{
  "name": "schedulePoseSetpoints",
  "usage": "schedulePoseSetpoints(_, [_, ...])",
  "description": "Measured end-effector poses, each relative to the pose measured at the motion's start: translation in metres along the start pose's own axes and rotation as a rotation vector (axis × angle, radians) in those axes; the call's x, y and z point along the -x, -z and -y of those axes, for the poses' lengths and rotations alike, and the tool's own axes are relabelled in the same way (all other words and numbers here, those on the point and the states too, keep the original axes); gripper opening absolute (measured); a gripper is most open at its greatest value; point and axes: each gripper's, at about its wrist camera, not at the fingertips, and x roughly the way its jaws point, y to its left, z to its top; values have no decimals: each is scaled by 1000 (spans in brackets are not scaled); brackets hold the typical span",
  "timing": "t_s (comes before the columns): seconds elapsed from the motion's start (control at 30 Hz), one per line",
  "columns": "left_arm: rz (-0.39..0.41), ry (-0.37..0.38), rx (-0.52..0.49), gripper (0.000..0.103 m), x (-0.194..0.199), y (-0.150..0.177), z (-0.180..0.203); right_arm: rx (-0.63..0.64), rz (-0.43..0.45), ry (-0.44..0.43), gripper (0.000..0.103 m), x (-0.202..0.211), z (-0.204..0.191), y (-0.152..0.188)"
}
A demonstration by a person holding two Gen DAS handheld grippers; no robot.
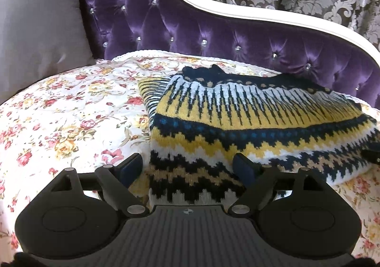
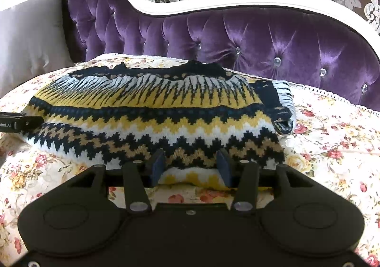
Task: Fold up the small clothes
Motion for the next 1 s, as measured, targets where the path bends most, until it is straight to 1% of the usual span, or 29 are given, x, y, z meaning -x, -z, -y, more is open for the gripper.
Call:
schedulePoseSetpoints(0.1, [7, -35, 7, 84, 2, 2, 6, -11, 3, -6, 56, 0, 1, 0])
schedulePoseSetpoints(0.2, [5, -46, 23, 84, 3, 2, 6, -18, 5, -10, 56, 1, 3, 0])
schedulePoseSetpoints(0.3, [-5, -44, 26, 84, 2, 0, 6, -27, 7, -17, 56, 0, 3, 1])
schedulePoseSetpoints(0.47, [-50, -25, 5, 84, 0, -6, 4, -36, 9, -19, 56, 1, 3, 1])
schedulePoseSetpoints(0.57, [-63, -15, -3, 83, 1, -7, 3, -37, 9, -19, 56, 1, 3, 1])
schedulePoseSetpoints(0.63, [-71, -6, -14, 77, 5, -10, 4, -37, 9, -19, 56, 1, 3, 1])
schedulePoseSetpoints(0.7, [-62, 1, -24, 72, 14, -12, 7, -38, 10, -19, 56, 0, 3, 1])
schedulePoseSetpoints(0.83, [37, -46, -45, 72, 39, -14, 16, -36, 10, -18, 56, 0, 4, 1])
schedulePoseSetpoints(0.87, [46, -51, -47, 72, 42, -16, 19, -37, 10, -19, 56, 0, 4, 1])
schedulePoseSetpoints(0.93, [40, -51, -44, 72, 40, -21, 26, -37, 10, -19, 56, 0, 4, 1])
schedulePoseSetpoints(1.0, [20, -45, -68, 72, 32, -29, 39, -38, 10, -20, 56, 0, 4, 1])
